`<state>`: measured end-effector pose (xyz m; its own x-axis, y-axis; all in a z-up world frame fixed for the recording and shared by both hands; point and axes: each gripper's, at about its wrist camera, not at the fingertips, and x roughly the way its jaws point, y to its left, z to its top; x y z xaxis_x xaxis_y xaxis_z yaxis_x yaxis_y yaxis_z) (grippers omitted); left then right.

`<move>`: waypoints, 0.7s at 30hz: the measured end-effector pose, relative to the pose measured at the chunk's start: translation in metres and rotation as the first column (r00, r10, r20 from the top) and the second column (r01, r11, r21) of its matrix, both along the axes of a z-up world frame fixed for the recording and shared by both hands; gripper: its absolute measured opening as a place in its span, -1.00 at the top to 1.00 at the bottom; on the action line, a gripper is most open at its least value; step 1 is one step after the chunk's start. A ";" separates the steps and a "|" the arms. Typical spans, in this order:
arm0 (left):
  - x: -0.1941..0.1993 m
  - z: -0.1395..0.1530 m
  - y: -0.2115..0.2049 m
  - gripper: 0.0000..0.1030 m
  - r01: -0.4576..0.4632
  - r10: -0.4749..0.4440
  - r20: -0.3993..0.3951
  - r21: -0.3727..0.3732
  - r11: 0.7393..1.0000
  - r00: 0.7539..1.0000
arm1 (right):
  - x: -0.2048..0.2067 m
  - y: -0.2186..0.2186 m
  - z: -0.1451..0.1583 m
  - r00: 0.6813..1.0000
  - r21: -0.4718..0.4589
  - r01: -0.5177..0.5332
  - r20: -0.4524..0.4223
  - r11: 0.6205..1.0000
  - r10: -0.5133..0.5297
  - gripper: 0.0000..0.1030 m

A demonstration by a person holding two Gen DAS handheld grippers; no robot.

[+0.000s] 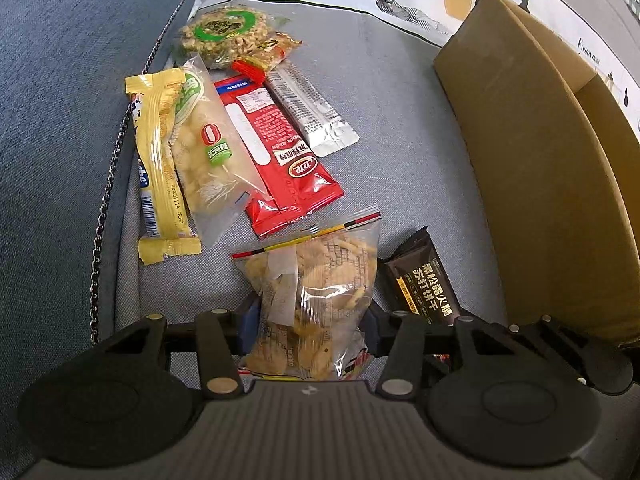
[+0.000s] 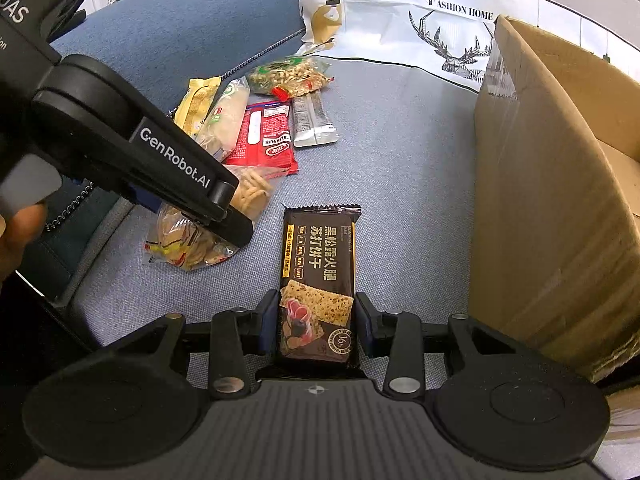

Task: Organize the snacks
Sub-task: 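Grasp the clear cookie bag with the left tool while the right grasps the dark biscuit bar, then carry both snacks over the box and open both tools to release them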

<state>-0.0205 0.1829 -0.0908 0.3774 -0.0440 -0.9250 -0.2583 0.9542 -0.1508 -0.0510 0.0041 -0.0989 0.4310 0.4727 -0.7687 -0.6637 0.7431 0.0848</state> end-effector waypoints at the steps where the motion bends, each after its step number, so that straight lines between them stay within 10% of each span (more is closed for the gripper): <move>1: 0.000 0.000 0.000 -0.08 0.000 0.000 0.000 0.001 1.000 1.000 | 0.000 0.000 0.000 1.000 0.000 0.001 0.000 1.000 -0.001 0.20; 13: -0.002 0.003 -0.003 -0.06 0.001 -0.002 0.021 0.024 1.000 1.000 | -0.002 -0.001 0.002 1.000 0.005 0.016 0.006 1.000 -0.016 0.20; 21: -0.022 0.027 -0.012 -0.06 0.021 -0.028 0.177 0.041 0.999 0.984 | -0.011 -0.006 0.019 0.996 0.051 0.017 0.085 0.999 -0.021 0.21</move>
<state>-0.0423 0.1709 -0.0640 0.5349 -0.0210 -0.8447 -0.2070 0.9660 -0.1551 -0.0622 -0.0022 -0.0802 0.5032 0.5007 -0.7043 -0.6559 0.7519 0.0660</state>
